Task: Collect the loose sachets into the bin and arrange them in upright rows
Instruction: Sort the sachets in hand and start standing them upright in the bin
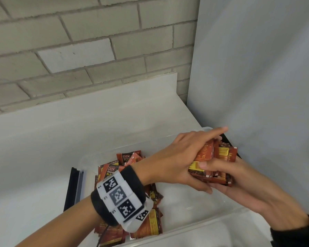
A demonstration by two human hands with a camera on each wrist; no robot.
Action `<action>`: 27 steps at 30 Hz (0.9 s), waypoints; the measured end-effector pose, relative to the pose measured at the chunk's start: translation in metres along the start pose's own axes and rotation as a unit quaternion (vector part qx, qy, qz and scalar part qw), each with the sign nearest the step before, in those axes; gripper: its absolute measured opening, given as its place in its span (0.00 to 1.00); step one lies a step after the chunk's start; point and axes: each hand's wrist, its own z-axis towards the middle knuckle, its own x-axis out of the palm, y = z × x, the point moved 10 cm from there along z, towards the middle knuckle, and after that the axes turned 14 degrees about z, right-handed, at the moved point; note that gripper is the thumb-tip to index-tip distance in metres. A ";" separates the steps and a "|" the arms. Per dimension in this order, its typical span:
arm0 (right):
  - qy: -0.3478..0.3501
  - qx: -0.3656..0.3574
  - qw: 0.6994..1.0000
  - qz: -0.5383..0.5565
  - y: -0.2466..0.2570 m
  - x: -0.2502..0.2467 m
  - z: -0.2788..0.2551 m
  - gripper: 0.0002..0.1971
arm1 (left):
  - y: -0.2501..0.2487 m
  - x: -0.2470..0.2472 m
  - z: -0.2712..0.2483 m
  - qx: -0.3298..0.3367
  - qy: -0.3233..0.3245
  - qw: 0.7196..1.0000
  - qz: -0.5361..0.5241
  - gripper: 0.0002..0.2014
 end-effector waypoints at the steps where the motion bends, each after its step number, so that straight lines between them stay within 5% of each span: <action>1: -0.006 0.000 1.000 0.010 0.000 -0.003 0.000 0.17 | 0.001 0.000 -0.001 -0.004 0.006 1.000 -0.004 0.58; 6: -0.018 0.003 0.998 0.058 -0.006 -0.013 0.002 0.25 | 0.008 -0.005 -0.001 -0.048 0.020 0.990 -0.131 0.58; 8: -0.004 0.002 0.997 0.081 -0.008 -0.012 0.002 0.34 | 0.017 -0.012 -0.002 -0.076 -0.002 0.983 -0.170 0.49; 16: 0.003 -0.007 0.995 0.098 -0.005 -0.013 0.000 0.29 | 0.046 -0.022 -0.012 -0.150 -0.017 0.937 -0.316 0.21; 21: 0.004 -0.030 0.985 0.168 -0.003 -0.014 -0.001 0.42 | 0.049 -0.035 -0.014 -0.144 -0.065 0.929 -0.334 0.16; 24: -0.011 -0.025 0.979 0.201 -0.005 -0.018 -0.003 0.36 | 0.048 -0.048 -0.016 -0.108 -0.112 0.926 -0.345 0.11; 27: -0.004 -0.008 0.978 0.209 -0.004 -0.007 -0.008 0.30 | 0.036 -0.047 -0.014 -0.059 -0.091 0.928 -0.357 0.12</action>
